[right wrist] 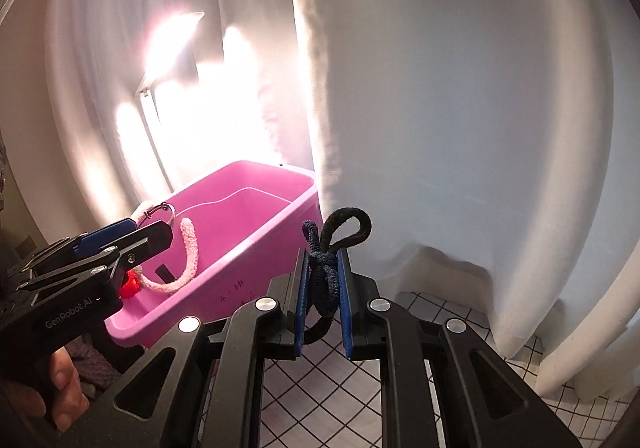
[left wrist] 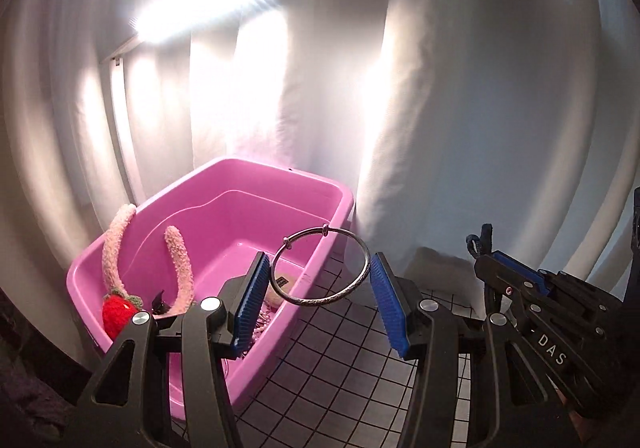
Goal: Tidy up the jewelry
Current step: 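Lift and carry the bangle and hair tie over the pink tub with both tools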
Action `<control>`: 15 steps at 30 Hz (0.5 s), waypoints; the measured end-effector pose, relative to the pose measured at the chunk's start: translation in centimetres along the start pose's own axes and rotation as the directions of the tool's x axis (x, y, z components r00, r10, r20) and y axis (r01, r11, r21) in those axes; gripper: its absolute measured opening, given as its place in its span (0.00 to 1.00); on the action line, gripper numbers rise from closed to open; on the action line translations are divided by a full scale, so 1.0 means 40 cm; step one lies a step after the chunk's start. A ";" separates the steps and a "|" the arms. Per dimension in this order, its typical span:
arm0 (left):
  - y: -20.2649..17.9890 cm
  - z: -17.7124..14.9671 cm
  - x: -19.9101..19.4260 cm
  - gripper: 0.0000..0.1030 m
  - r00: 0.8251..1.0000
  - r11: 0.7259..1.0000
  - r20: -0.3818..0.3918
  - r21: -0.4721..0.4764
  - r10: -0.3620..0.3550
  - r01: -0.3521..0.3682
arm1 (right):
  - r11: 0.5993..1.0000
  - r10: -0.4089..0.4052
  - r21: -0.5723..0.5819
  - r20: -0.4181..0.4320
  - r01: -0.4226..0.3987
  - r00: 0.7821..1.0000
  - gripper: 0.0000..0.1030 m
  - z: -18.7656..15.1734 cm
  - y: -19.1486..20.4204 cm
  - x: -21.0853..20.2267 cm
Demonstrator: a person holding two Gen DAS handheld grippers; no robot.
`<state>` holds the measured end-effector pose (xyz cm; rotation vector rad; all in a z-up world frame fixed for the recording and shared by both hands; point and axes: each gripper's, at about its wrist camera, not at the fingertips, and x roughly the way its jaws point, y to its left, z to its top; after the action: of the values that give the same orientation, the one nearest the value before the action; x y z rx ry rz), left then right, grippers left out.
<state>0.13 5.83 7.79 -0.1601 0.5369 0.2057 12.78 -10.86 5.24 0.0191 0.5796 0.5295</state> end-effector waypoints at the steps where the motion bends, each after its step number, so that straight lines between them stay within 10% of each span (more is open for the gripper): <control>1: 0.022 0.013 -0.006 0.49 1.000 1.000 0.009 -0.008 0.012 -0.011 | 1.000 0.016 -0.006 0.005 -0.016 1.000 0.13 0.016 0.020 0.007; 15: 0.311 0.130 0.073 0.49 0.985 0.976 -0.030 -0.131 0.169 -0.172 | 0.980 0.186 -0.058 -0.071 -0.190 0.980 0.13 0.171 0.245 0.226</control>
<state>2.21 19.35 9.45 -0.2462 0.5561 0.4084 18.17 2.87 7.91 -0.0043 0.6279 0.7347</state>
